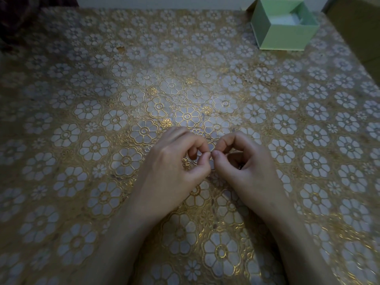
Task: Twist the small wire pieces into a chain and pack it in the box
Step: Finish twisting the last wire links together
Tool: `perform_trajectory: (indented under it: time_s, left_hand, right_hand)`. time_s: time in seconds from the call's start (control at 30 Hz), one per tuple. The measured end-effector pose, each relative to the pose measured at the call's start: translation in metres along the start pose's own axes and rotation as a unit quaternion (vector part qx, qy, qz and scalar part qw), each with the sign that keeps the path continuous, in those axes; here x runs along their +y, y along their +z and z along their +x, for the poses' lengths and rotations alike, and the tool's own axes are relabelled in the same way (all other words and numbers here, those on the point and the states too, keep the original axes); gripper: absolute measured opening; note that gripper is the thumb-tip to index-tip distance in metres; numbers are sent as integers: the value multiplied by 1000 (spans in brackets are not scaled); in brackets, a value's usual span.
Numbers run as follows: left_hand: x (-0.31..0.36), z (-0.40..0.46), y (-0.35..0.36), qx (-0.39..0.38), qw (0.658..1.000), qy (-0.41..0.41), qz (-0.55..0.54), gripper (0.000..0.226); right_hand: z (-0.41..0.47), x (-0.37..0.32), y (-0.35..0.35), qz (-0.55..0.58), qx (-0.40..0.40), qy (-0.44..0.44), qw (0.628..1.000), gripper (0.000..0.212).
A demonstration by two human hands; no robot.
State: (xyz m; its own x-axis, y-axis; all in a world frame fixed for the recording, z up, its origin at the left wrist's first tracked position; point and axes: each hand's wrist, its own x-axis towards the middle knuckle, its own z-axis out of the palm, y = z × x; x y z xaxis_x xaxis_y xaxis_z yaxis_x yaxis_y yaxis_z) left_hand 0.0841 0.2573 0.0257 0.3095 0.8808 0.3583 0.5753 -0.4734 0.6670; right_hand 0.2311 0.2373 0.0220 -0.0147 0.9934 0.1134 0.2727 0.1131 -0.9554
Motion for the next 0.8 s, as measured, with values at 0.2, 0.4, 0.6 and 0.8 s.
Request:
perform_trajectory:
  time_s: [0.2, 0.4, 0.6, 0.8]
  left_hand:
    - [-2, 0, -1, 8, 1000, -22, -4, 9]
    - [0, 2, -3, -5, 1000, -3, -25, 9]
    - [-1, 2, -4, -13, 999, 11, -33, 6]
    - [-1, 2, -4, -15, 999, 23, -27, 7]
  right_hand:
    - [-1, -1, -1, -17, -16, -5, 1000, 9]
    - [0, -1, -2, 4, -10, -8, 1000, 8]
    - [0, -2, -2, 17, -18, 5, 1000, 10]
    - [-1, -1, -2, 27, -20, 13, 999, 10]
